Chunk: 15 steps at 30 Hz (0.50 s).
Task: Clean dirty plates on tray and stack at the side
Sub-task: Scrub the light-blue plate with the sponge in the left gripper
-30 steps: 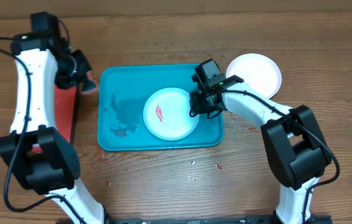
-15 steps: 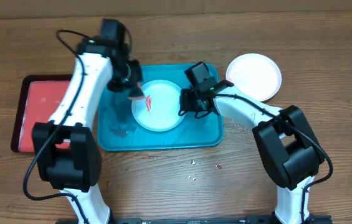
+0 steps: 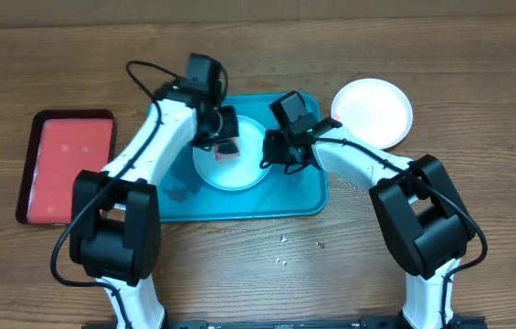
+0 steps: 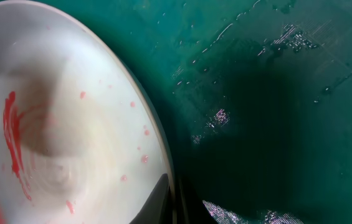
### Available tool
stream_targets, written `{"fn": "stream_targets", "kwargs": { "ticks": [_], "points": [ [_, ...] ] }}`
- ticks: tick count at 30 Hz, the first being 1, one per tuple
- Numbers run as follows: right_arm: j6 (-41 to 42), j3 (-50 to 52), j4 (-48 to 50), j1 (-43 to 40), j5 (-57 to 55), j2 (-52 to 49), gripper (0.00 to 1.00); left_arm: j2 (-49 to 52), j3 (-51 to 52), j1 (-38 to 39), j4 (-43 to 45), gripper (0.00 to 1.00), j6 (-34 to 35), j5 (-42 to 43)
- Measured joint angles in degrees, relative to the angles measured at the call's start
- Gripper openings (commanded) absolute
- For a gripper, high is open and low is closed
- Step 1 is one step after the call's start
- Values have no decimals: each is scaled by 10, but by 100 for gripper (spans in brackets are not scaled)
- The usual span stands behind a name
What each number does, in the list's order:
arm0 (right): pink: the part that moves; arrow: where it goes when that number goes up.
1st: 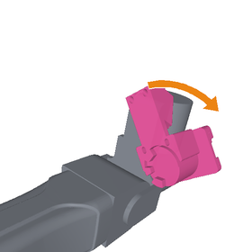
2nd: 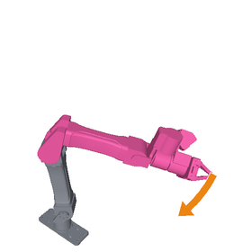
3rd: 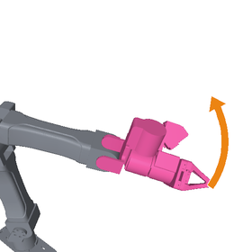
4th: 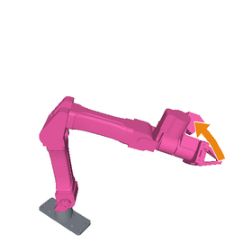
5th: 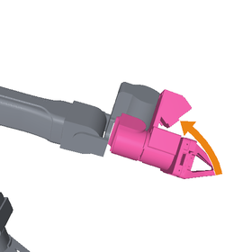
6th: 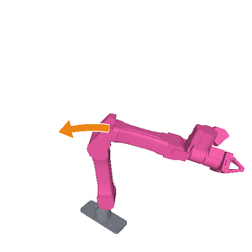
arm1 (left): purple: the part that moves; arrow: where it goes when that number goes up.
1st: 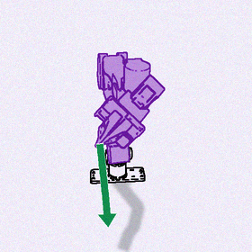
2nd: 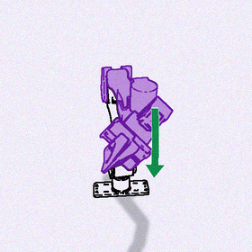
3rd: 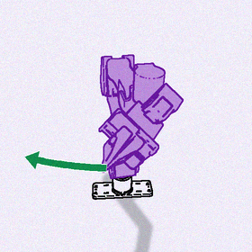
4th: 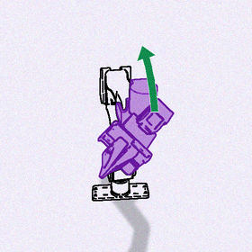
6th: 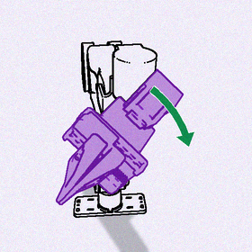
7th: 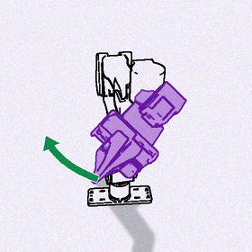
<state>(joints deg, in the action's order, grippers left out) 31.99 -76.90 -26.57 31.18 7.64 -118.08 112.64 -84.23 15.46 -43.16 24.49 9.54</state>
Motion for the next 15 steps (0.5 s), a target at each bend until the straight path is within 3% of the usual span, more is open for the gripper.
{"fn": "stream_targets", "kwargs": {
  "ticks": [5,15],
  "points": [
    [6,0,0,0,0,0,4,0,38,17,77,4,45,3],
    [8,0,0,0,0,0,4,0,109,18,134,4,74,-28]
  ]
}}
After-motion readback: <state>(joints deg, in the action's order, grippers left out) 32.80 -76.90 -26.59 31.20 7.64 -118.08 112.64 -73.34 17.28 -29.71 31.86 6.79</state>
